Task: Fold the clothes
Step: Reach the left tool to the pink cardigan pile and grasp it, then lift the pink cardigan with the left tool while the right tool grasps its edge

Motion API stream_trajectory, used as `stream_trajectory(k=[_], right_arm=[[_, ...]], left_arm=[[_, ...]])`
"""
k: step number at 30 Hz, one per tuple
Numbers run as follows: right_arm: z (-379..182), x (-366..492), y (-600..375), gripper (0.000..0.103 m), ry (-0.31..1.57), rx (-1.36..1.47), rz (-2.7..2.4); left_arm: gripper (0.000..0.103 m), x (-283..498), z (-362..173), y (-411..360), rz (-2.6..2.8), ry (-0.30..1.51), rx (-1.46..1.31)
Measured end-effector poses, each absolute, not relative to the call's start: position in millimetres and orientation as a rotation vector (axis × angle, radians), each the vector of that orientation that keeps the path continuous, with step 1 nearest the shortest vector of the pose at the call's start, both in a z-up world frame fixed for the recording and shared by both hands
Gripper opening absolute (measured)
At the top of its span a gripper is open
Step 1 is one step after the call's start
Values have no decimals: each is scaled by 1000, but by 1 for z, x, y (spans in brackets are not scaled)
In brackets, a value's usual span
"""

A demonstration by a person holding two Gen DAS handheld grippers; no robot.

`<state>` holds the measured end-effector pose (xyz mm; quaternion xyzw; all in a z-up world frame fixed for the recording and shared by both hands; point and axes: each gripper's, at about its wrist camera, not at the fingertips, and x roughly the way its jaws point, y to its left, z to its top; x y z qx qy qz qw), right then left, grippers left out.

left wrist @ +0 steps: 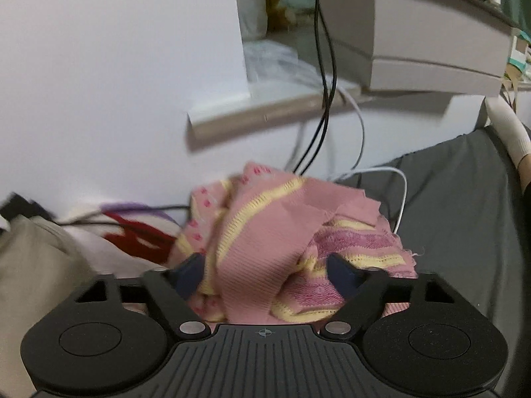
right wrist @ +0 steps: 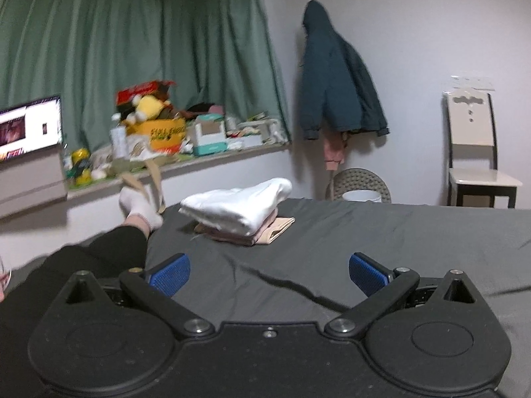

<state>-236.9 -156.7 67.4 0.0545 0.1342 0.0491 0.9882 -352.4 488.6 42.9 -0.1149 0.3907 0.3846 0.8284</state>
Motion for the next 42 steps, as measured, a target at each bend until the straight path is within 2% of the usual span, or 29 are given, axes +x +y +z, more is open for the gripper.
stream_trajectory(k=[1, 2, 4, 6, 7, 10, 14, 15, 20, 30, 38, 42], right_arm=[[67, -237, -154, 103, 273, 99, 104], [67, -237, -152, 103, 278, 97, 108], [68, -237, -150, 103, 287, 118, 112], [69, -237, -152, 103, 293, 171, 110], [69, -237, -152, 103, 295, 194, 111], [67, -237, -152, 103, 302, 223, 113], [63, -236, -151, 103, 314, 203, 112], [63, -236, -151, 103, 313, 199, 112], [62, -236, -152, 103, 315, 199, 110], [62, -238, -149, 103, 311, 204, 103], [89, -256, -120, 103, 238, 126, 209], [113, -268, -97, 103, 171, 139, 298]], left_arm=[[63, -350, 38, 491, 818, 837, -244], [62, -347, 33, 493, 815, 844, -244], [46, -344, 24, 497, 817, 848, -248], [38, -343, 17, 504, 837, 827, -262], [31, -344, 15, 507, 845, 811, -267], [25, -346, 12, 516, 874, 769, -295], [23, -351, 21, 517, 940, 646, -282], [15, -353, 27, 510, 942, 588, -227], [11, -356, 70, 470, 913, 409, 13], [8, -388, 186, 388, 680, 54, 69], [0, -392, 269, 288, 326, -104, 205], [0, -367, 317, 271, 181, -51, 133]])
